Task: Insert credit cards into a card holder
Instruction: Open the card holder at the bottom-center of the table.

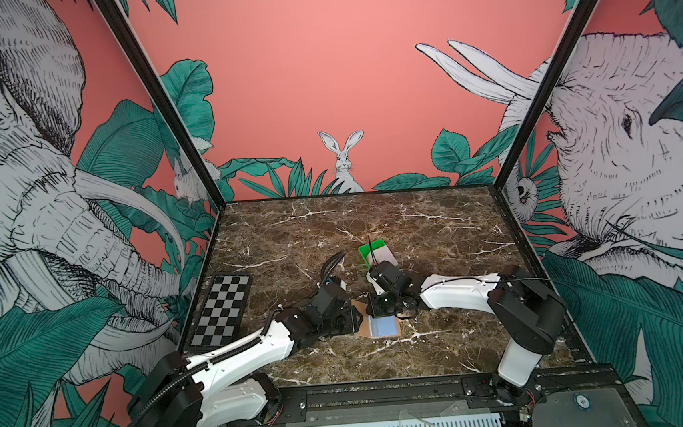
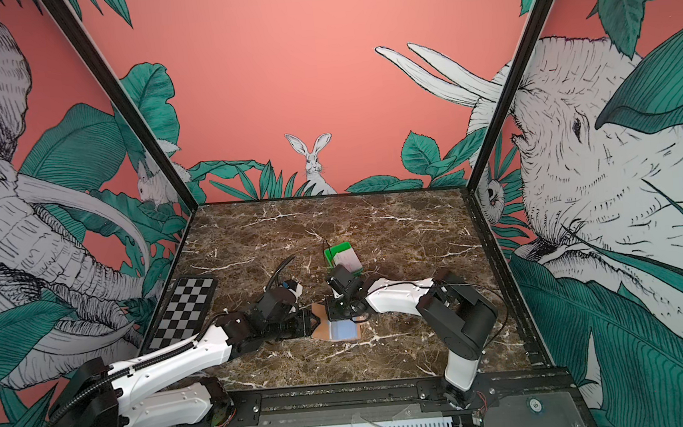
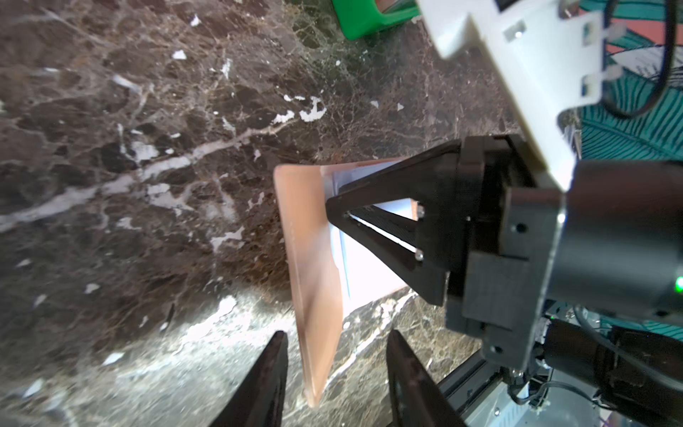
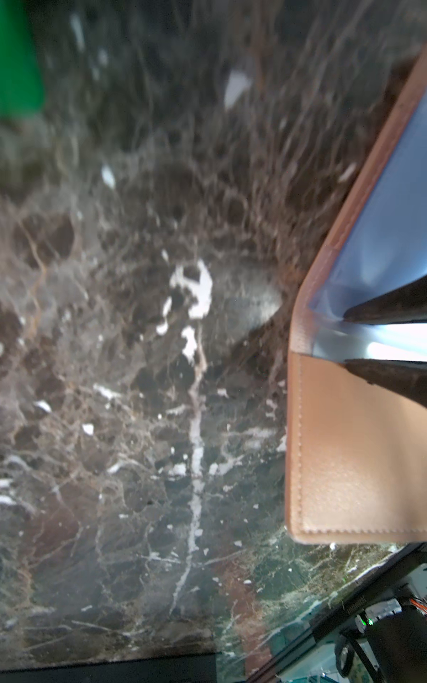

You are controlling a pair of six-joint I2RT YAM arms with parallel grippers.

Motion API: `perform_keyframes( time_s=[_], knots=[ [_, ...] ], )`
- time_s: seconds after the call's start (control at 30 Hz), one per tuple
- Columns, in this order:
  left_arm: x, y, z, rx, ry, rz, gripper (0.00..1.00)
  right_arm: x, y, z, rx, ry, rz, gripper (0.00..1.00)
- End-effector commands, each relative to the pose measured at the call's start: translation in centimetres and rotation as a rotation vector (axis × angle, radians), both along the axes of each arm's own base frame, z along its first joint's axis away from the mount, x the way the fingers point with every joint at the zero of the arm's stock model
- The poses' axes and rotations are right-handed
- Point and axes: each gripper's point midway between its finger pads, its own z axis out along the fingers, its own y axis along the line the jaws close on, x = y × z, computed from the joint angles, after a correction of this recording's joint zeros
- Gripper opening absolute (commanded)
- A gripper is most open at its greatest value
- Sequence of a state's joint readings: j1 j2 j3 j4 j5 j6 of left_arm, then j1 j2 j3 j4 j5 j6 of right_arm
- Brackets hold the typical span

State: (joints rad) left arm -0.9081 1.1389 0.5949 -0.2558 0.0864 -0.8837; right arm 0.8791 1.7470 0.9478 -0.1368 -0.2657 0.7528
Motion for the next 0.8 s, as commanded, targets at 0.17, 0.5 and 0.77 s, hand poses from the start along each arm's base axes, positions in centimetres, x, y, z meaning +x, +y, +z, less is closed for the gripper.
perform_keyframes(
  time_s=[0.17, 0.5, 0.77],
  knots=[
    [0.7, 0.3, 1.6, 0.013, -0.053, -0.021, 0.45, -1.0, -0.1, 0.5, -0.021, -0.025, 0.036, 0.15],
    [1.7, -2.0, 5.4, -0.139, -0.142, -0.046, 0.39, -1.2, -0.9, 0.3, -0.056, -0.028, 0.017, 0.12],
    [1.2, -4.4, 3.7, -0.23, -0.06, -0.082, 0.32, -1.3, -0.6, 0.3, -0.047, -0.025, 0.015, 0.1]
  ],
)
